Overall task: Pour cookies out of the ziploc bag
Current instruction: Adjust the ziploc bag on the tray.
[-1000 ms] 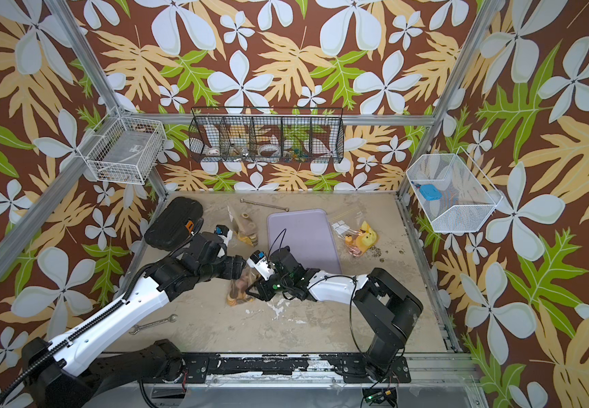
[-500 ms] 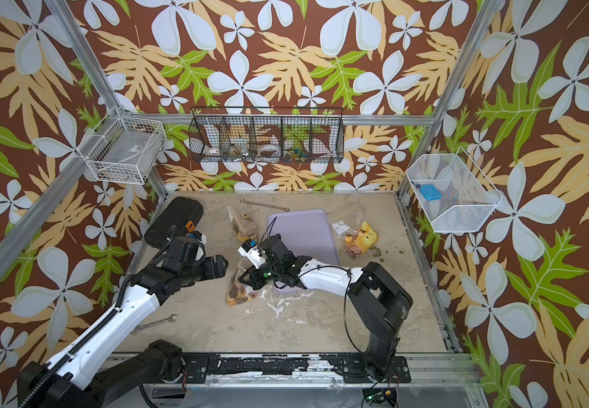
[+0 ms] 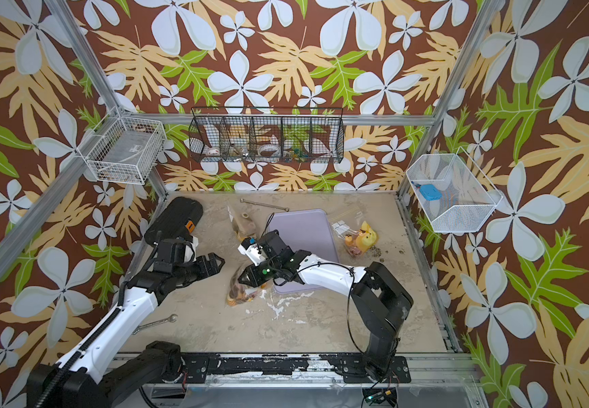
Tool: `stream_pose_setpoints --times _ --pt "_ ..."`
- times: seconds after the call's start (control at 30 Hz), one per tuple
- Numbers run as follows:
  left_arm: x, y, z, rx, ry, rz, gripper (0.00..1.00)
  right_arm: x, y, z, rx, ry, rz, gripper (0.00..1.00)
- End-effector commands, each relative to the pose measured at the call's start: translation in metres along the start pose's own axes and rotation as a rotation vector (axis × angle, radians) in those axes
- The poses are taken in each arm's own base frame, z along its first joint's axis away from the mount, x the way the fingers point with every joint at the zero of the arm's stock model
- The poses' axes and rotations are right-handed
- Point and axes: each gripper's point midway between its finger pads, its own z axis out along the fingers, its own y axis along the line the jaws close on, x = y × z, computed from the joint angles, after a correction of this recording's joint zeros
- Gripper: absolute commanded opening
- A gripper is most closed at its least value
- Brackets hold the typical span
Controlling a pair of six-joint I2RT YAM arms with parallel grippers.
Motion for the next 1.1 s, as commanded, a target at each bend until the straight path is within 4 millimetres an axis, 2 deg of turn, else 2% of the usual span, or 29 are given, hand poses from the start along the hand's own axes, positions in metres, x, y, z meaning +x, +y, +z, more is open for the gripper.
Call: stream_pose_setpoints --times 0.0,0.2,0.3,0.4,0.47,0.53,0.57,0.8,0.93,1.07 --pt "-0.003 -0.006 -0.001 0.032 -0.009 0.010 0.93 0.011 -0.014 -0.003 0.080 0.014 -0.043 0.43" --pt "-0.002 -0.009 -0.001 0.049 -0.002 0.012 0.93 0.027 -0.022 0.005 0.075 0.018 -0.085 0.46" --pt "-0.002 -0.009 -0.002 0.051 -0.002 0.014 0.93 0.031 -0.021 0.010 0.086 0.011 -0.102 0.41" --pt "-0.002 -0.010 -0.002 0.052 -0.003 0.017 0.93 0.032 -0.017 0.010 0.072 -0.002 -0.095 0.25" --pt "-0.001 -0.010 -0.002 0.054 0.000 0.017 0.92 0.029 -0.011 0.007 0.048 -0.021 -0.090 0.10" --pt "-0.001 -0.010 -0.001 0.053 0.003 0.018 0.92 0.026 -0.006 0.004 0.033 -0.035 -0.084 0.01" --pt "0.000 -0.009 -0.001 0.052 0.006 0.018 0.93 0.024 -0.002 0.004 0.022 -0.036 -0.082 0.00" --pt "-0.003 -0.011 -0.003 0.051 -0.001 0.021 0.92 0.009 0.020 0.008 -0.078 -0.005 -0.038 0.00" --pt "-0.010 -0.010 -0.005 0.028 -0.014 0.047 0.92 -0.014 0.043 0.006 -0.158 -0.013 -0.008 0.00" --pt "-0.017 -0.009 -0.007 0.008 -0.025 0.069 0.92 -0.038 0.056 0.001 -0.182 -0.043 0.018 0.00"
